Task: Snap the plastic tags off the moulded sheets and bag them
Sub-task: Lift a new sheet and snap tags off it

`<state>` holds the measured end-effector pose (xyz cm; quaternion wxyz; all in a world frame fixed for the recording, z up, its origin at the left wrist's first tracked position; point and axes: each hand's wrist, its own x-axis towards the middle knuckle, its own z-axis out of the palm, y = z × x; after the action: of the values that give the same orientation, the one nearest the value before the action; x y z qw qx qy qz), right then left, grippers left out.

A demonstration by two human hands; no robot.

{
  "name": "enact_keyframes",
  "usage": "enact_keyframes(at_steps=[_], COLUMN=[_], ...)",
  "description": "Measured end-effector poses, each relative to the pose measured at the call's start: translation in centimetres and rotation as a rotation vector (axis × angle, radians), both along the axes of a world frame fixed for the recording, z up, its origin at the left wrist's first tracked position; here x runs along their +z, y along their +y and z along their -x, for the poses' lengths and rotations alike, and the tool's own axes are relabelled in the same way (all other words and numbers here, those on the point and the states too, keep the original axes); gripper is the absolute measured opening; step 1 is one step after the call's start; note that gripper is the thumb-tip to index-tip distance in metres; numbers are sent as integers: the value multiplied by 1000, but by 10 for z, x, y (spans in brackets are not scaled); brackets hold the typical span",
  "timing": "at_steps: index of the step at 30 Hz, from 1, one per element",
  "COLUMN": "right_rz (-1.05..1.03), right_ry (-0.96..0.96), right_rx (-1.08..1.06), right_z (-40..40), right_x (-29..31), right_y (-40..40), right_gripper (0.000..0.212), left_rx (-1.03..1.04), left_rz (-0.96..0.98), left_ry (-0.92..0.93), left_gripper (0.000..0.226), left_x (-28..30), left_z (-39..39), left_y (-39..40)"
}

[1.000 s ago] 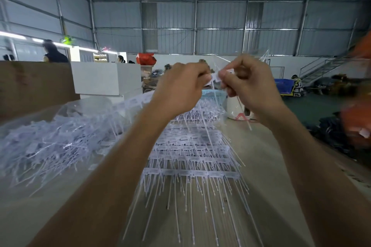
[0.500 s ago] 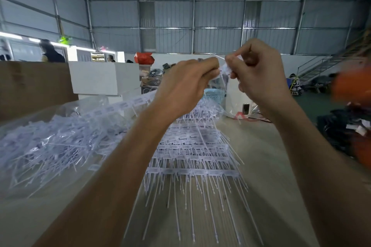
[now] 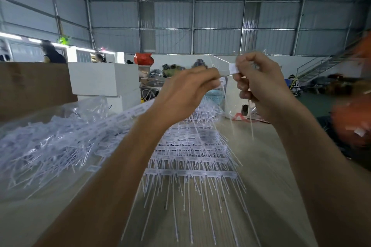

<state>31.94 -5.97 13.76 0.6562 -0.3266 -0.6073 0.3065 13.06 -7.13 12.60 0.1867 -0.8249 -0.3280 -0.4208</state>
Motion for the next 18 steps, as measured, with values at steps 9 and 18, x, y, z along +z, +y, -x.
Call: enact_keyframes(at_steps=[9,18], right_rz=[-104,-138], right_ry=[-162,-526], right_rx=[53,10], right_z=[16,10], right_x=[-3,-6], right_y=[-7,-6], right_gripper=[45,17], left_rx=[-150,-198], left_rz=[168,162], left_ry=[-256,-338], left_gripper=[12,13], left_x=[-1,-3], left_z=[3,8], left_y=[5,8])
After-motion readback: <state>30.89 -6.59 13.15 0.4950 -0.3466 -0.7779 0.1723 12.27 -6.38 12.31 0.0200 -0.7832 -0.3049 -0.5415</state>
